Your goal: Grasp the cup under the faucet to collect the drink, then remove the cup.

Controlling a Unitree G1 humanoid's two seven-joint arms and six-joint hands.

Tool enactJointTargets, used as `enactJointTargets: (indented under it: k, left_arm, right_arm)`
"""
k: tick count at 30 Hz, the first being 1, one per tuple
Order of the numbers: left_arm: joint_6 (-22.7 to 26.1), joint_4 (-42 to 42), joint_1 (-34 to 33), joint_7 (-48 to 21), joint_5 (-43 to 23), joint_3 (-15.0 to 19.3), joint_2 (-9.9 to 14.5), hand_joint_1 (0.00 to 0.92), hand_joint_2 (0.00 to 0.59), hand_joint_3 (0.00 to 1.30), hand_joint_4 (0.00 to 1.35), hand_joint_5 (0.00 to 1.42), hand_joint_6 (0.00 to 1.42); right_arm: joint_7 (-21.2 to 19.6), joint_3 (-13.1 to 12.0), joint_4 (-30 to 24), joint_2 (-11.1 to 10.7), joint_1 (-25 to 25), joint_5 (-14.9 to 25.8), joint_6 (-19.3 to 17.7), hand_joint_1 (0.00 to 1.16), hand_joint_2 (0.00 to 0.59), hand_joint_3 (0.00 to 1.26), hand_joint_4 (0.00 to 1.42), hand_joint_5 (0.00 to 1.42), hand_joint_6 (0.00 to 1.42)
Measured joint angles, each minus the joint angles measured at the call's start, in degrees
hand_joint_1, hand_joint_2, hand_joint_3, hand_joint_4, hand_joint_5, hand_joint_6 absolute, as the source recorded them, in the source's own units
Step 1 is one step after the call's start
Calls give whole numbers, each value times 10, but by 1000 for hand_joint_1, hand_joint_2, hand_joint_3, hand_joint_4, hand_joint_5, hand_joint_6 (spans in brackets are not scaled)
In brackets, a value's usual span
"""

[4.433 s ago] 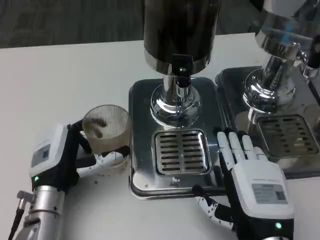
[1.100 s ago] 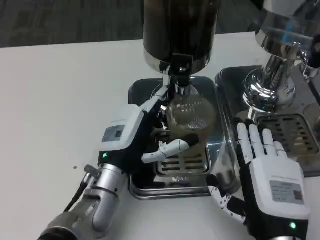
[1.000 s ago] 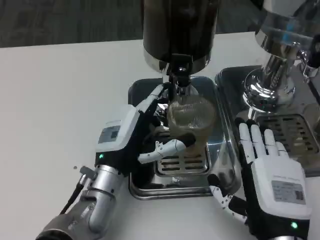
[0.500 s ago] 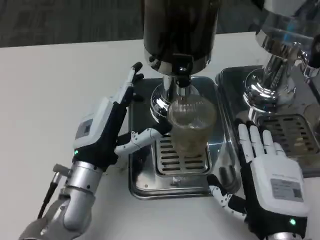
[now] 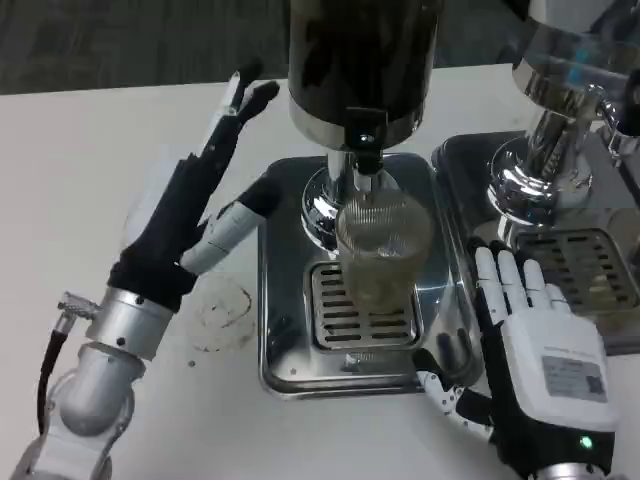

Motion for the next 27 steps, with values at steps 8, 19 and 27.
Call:
enactJointTargets:
  k: [8, 19, 27]
  left_arm:
    - [8, -81, 23, -105, -73, 41, -12, 0, 54, 0, 0, 142, 77]
    - [30, -119, 18, -170, -71, 40, -44, 0, 68, 60, 0, 173, 111]
    - [33, -102, 4, -198, -65, 37, -65, 0, 77, 121, 4, 212, 141]
  right_arm:
    - [2, -4, -9, -1, 10, 0, 0, 534, 298, 0, 0, 0, 96]
    - [2, -5, -16, 5, 18, -2, 8, 531, 301, 0, 0, 0, 96]
    - [0, -5, -16, 13, 21, -2, 14, 524, 306, 0, 0, 0, 97]
